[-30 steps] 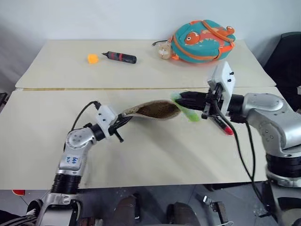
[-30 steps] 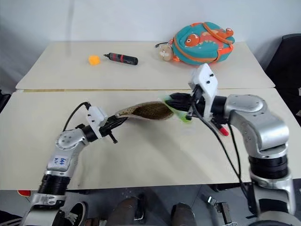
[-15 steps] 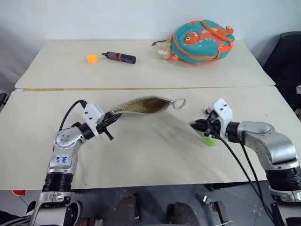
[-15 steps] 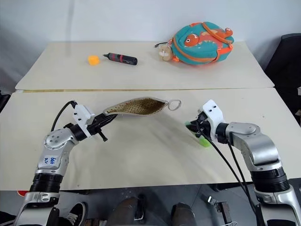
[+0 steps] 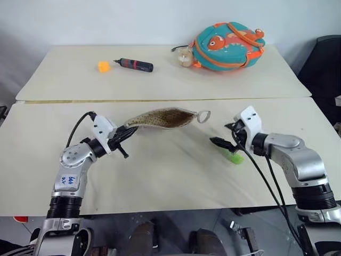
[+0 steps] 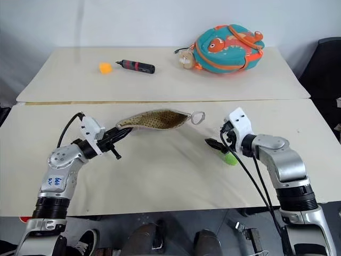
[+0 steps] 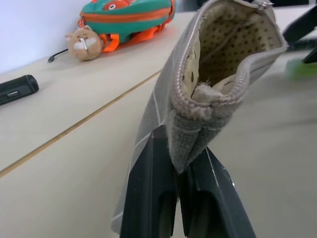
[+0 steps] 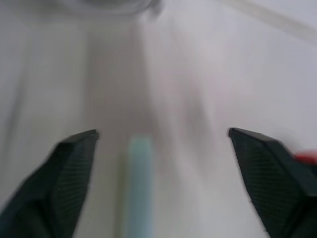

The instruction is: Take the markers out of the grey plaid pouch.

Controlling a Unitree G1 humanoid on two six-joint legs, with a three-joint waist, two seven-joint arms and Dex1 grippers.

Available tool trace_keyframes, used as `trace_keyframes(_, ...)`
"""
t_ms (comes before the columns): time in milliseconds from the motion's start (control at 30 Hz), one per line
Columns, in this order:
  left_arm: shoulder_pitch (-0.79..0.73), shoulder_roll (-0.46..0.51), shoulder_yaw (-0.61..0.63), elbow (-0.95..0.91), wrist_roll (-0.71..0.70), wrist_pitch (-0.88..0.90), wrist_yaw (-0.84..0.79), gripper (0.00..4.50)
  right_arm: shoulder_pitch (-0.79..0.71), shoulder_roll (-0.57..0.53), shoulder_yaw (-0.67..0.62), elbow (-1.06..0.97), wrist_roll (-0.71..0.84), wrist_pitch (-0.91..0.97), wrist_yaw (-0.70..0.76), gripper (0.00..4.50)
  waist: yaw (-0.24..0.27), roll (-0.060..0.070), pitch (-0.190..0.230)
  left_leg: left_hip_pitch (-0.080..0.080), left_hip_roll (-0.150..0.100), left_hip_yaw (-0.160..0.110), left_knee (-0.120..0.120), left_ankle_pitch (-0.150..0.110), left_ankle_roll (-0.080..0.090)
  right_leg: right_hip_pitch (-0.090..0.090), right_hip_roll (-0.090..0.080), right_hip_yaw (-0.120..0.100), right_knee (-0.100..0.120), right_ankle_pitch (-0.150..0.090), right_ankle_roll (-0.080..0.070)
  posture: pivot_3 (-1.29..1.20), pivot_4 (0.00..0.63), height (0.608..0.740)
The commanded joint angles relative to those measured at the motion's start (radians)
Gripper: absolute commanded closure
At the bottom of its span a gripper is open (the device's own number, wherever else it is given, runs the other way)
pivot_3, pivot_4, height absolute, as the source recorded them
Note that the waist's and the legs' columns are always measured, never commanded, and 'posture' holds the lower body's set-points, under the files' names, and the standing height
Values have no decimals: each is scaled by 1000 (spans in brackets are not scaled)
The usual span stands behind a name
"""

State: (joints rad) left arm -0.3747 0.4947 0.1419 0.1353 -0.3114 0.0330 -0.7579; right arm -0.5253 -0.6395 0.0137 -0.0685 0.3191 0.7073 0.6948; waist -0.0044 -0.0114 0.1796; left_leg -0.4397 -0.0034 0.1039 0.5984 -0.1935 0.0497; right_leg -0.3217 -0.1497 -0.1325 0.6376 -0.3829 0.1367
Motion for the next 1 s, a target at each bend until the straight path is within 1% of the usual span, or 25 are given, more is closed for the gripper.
trace_keyframes(33,11,31,112,-88,-125,139,42,4500,-41,27,-71,-42,26,-94,-4,186,-3,0,0,0,0,0,0,0,0,0,0,0,0,0,0,0,150,740)
trace_keyframes(67,19,41,139,-103,-152,191,55,4500,-41,37,-80,-61,42,-116,10,186,-4,0,0,0,0,0,0,0,0,0,0,0,0,0,0,0,150,740)
trace_keyframes(133,44,63,228,-153,-285,415,132,4500,9,58,-84,-125,78,-201,69,186,-4,0,0,0,0,0,-1,0,0,0,0,0,0,0,0,0,150,740)
trace_keyframes(200,66,79,270,-198,-357,551,179,4500,55,61,-74,-152,74,-259,98,186,-3,0,0,1,0,-2,-2,0,0,1,0,1,0,0,0,0,150,740)
trace_keyframes(300,85,52,414,-227,-538,753,332,4500,142,52,-36,-198,47,-311,125,186,4,0,0,0,-1,-3,-1,0,0,2,0,2,-1,0,0,0,150,740)
trace_keyframes(400,108,21,546,-210,-687,865,450,4500,166,53,-18,-215,43,-323,132,186,2,-1,1,1,-1,-7,1,0,0,5,0,5,-2,0,0,0,150,740)
trace_keyframes(467,153,-4,609,-201,-741,905,516,4500,160,61,-17,-212,52,-310,125,186,0,-1,1,2,-1,-7,1,0,0,6,0,6,-2,0,0,0,150,740)
trace_keyframes(533,189,-26,625,-206,-750,911,565,4500,155,56,-14,-198,45,-321,130,186,0,-1,1,4,-1,-7,1,-1,-1,7,0,7,-2,0,0,0,150,740)
trace_keyframes(633,233,-41,615,-217,-754,911,571,4500,149,45,-5,-176,22,-343,141,186,3,-1,1,4,-1,-7,0,-1,-2,7,0,7,-4,0,0,0,150,740)
trace_keyframes(700,241,-58,634,-208,-821,939,597,3933,139,50,-4,-166,24,-342,140,142,6,-2,1,3,-1,-7,0,-1,-2,7,1,7,-6,0,0,0,150,740)
trace_keyframes(767,270,-38,608,-232,-800,945,583,3395,134,49,-1,-158,16,-350,144,142,6,-2,1,2,-1,-8,0,-1,-2,7,1,7,-8,0,0,0,150,740)
trace_keyframes(800,288,-17,594,-248,-772,933,565,3119,134,48,1,-155,11,-354,145,142,5,-2,1,2,-1,-8,0,-1,-3,8,1,7,-9,0,0,0,150,740)
trace_keyframes(867,337,43,549,-283,-689,881,498,2416,136,45,1,-152,9,-358,148,142,2,-2,1,2,-1,-7,-1,-2,-4,7,1,7,-9,0,0,0,150,740)
trace_keyframes(900,356,61,546,-295,-678,870,477,2093,138,44,-1,-152,11,-357,150,142,2,-2,1,2,-1,-7,-1,-2,-5,7,2,7,-9,0,-1,0,150,740)
trace_keyframes(967,373,77,578,-302,-707,862,452,1502,144,35,-5,-155,15,-354,158,142,1,-2,1,3,-1,-6,-3,-2,-5,6,2,9,-10,0,-1,0,150,740)
trace_keyframes(1000,416,113,560,-336,-658,813,385,1502,151,24,-9,-158,18,-351,166,142,1,-2,1,3,-1,-5,-3,-3,-6,5,2,9,-10,-1,-1,0,150,740)
